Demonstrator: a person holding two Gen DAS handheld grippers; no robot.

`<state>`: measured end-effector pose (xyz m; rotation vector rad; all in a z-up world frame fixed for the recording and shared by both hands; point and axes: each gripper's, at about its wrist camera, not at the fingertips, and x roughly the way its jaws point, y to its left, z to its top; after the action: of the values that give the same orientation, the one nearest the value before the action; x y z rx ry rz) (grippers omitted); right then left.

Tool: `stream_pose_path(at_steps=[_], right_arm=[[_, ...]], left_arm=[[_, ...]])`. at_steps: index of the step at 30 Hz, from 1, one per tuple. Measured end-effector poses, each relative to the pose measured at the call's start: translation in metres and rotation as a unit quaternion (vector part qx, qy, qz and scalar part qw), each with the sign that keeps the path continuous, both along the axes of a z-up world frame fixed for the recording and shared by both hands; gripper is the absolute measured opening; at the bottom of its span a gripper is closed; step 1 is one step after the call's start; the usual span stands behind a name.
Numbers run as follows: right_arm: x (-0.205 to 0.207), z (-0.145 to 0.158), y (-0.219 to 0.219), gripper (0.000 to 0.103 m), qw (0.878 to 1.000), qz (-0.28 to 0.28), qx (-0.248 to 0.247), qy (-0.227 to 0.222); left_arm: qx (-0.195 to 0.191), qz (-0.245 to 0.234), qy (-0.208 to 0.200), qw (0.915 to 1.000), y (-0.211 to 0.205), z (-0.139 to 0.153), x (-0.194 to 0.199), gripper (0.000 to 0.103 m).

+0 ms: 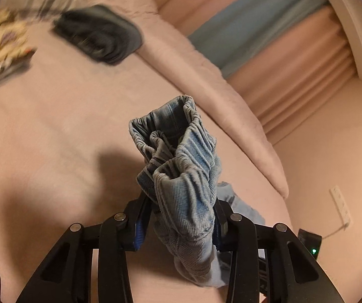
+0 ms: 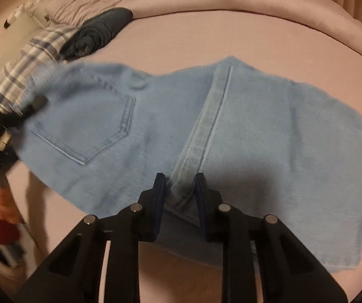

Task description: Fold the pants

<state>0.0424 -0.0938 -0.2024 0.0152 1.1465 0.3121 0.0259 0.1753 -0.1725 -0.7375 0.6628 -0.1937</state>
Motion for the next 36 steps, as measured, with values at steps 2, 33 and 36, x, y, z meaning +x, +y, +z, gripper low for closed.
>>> stream_pose_path(at_steps=[2, 33, 36], right_arm=[[0.0, 0.0, -0.001, 0.027, 1.0, 0.001, 0.004, -0.003], [0.006, 0.082, -0.16, 0.09, 0.882, -0.15, 0.446, 0.044], [0.013, 0.09, -0.157, 0.082, 0.921, -0.154, 0.354, 0.044]], left_arm=[[0.027, -0.007, -0.008, 0.9996, -0.011, 0.011, 0.001, 0.038], [0.294, -0.229, -0.086, 0.9239, -0.24, 0.049, 0.004, 0.034], [0.326, -0.248, -0.079, 0.9087, -0.261, 0.033, 0.005, 0.034]])
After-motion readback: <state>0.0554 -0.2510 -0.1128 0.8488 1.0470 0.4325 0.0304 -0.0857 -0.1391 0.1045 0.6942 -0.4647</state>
